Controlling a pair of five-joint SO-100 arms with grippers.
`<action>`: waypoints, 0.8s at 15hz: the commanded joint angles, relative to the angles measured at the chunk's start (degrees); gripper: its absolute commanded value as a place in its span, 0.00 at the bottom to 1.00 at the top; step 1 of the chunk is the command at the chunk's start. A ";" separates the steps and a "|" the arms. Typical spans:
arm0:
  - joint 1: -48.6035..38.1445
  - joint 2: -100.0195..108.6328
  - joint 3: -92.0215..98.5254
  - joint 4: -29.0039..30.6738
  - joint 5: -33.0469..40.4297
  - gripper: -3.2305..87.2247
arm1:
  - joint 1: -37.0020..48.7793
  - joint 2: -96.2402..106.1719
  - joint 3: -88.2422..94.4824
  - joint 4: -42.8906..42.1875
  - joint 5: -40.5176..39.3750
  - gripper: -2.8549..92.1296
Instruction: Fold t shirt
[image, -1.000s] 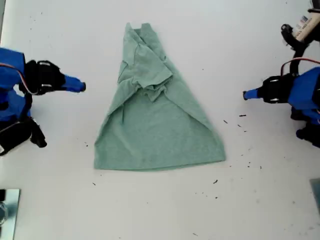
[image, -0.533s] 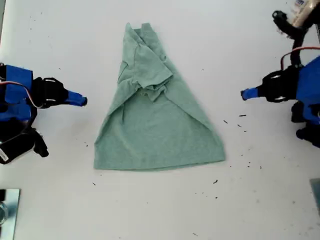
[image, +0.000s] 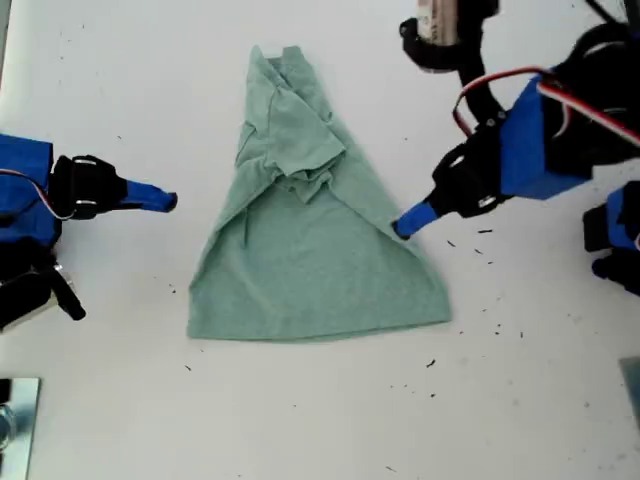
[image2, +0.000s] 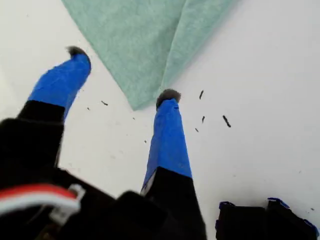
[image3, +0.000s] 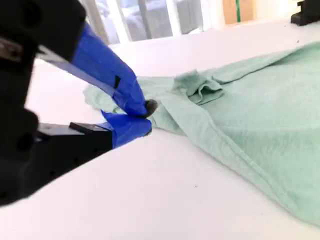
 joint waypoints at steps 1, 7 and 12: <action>-0.35 0.88 0.62 -0.18 -0.18 0.03 | -4.22 -4.22 -2.46 0.00 2.72 0.36; -0.53 1.05 0.62 -0.35 1.58 0.03 | -9.76 -10.63 18.11 -13.80 11.07 0.35; 0.00 1.05 0.62 -0.35 1.67 0.03 | -9.32 -11.07 40.08 -40.25 13.71 0.16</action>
